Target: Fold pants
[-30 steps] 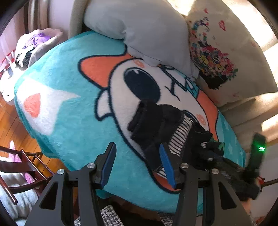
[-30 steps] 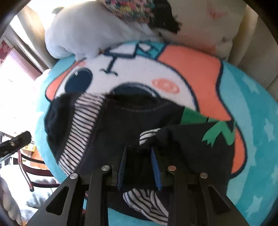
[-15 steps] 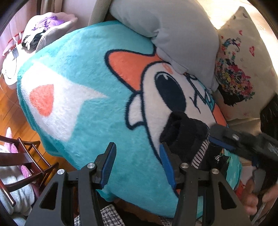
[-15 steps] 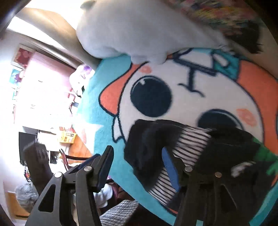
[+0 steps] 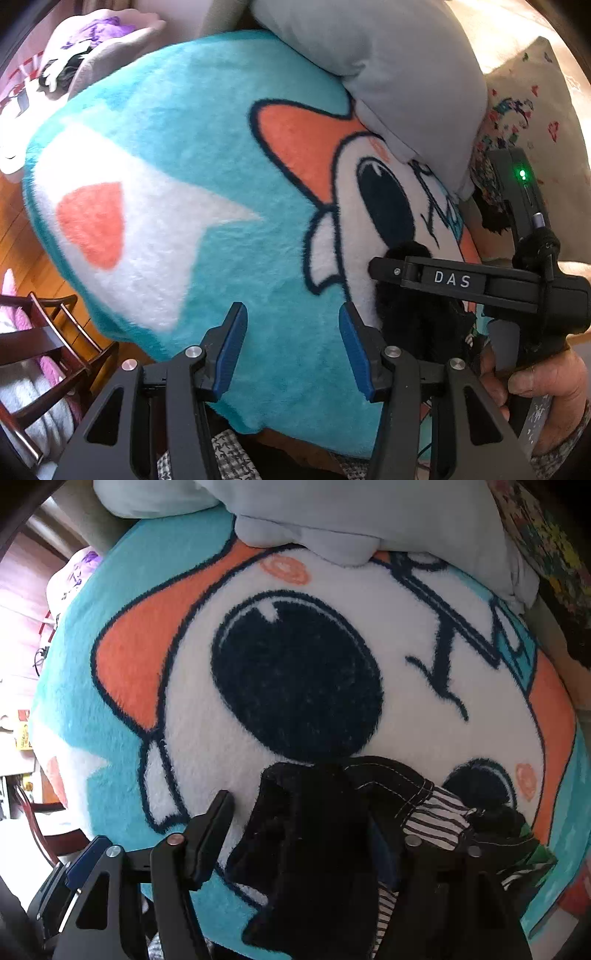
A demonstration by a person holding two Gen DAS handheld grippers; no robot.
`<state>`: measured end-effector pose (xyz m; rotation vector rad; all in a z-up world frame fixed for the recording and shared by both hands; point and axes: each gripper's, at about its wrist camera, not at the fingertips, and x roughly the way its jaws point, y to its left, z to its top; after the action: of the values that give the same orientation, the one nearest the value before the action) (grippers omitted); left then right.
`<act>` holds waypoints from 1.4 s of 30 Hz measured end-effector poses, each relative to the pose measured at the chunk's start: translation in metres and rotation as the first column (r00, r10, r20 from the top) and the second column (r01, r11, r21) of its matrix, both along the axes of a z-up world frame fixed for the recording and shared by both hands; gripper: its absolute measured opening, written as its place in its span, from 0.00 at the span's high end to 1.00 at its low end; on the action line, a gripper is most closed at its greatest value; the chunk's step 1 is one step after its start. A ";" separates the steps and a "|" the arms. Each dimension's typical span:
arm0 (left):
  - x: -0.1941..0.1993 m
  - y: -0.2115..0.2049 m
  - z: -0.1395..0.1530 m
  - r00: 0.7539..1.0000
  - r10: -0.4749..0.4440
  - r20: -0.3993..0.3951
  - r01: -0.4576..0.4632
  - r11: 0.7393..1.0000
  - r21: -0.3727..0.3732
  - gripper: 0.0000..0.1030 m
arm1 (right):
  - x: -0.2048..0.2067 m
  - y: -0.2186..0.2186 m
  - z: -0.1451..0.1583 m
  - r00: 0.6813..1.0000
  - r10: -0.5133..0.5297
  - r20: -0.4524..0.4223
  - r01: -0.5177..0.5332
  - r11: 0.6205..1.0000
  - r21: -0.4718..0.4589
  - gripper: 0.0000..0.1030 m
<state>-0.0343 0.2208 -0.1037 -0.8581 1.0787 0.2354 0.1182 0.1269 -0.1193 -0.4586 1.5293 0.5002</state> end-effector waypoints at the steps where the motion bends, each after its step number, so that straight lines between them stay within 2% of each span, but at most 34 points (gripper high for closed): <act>1: 0.003 -0.003 0.000 1.000 -0.018 0.009 0.018 1.000 -0.005 0.51 | 0.001 -0.003 0.002 1.000 0.003 0.014 -0.003 1.000 -0.008 0.58; 4: 0.014 -0.014 0.002 0.996 -0.081 0.034 0.081 0.997 -0.016 0.51 | 0.008 -0.019 0.007 0.999 -0.038 -0.016 0.039 0.998 0.046 0.68; 9: 0.035 -0.043 -0.001 0.970 -0.226 0.094 0.232 0.970 -0.066 0.51 | 0.011 -0.043 0.016 0.995 -0.090 -0.048 0.095 0.986 0.135 0.70; 13: 0.045 -0.067 0.002 0.945 -0.305 0.120 0.310 0.950 -0.024 0.51 | 0.013 -0.058 0.028 0.988 -0.131 -0.078 0.144 0.970 0.194 0.70; 19: 0.066 -0.089 0.006 0.921 -0.359 0.151 0.361 0.932 0.009 0.51 | 0.020 -0.083 0.048 0.981 -0.173 -0.087 0.190 0.947 0.259 0.74; 21: 0.070 -0.097 0.007 0.915 -0.374 0.153 0.382 0.924 -0.024 0.64 | 0.020 -0.089 0.056 0.979 -0.188 -0.076 0.202 0.940 0.275 0.75; 22: 0.071 -0.101 0.007 0.909 -0.384 0.159 0.396 0.917 -0.044 0.85 | 0.021 -0.096 0.059 0.978 -0.196 -0.075 0.210 0.936 0.282 0.75; 23: 0.073 -0.105 0.008 0.905 -0.396 0.155 0.408 0.912 -0.052 0.90 | 0.021 -0.102 0.061 0.976 -0.204 -0.077 0.218 0.932 0.289 0.76; 26: 0.074 -0.121 0.021 0.895 -0.425 0.133 0.428 0.904 0.010 0.90 | 0.022 -0.125 0.069 0.974 -0.212 -0.082 0.227 0.918 0.326 0.76; 28: 0.076 -0.127 0.027 0.898 -0.423 0.116 0.423 0.906 0.030 0.90 | 0.024 -0.129 0.067 0.971 -0.218 -0.102 0.240 0.902 0.358 0.76; 32: 0.068 -0.131 0.040 0.923 -0.362 0.128 0.361 0.932 0.029 0.91 | 0.028 -0.136 0.066 0.965 -0.228 -0.131 0.262 0.873 0.412 0.76; 36: 0.061 -0.140 0.048 0.931 -0.330 0.155 0.333 0.943 0.009 0.91 | 0.030 -0.149 0.071 0.963 -0.224 -0.150 0.268 0.848 0.458 0.77; 40: 0.066 -0.168 0.061 0.914 -0.354 0.200 0.361 0.933 0.000 0.91 | 0.031 -0.178 0.078 0.956 -0.248 -0.157 0.293 0.812 0.505 0.77; 42: 0.076 -0.194 0.063 0.893 -0.400 0.206 0.408 0.913 0.008 0.91 | 0.032 -0.201 0.083 0.950 -0.274 -0.148 0.310 0.790 0.528 0.77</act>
<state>0.0420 0.0273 -0.0406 -0.6534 1.0447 -0.2193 0.1498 -0.0744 -0.0365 0.2449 1.4042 0.6802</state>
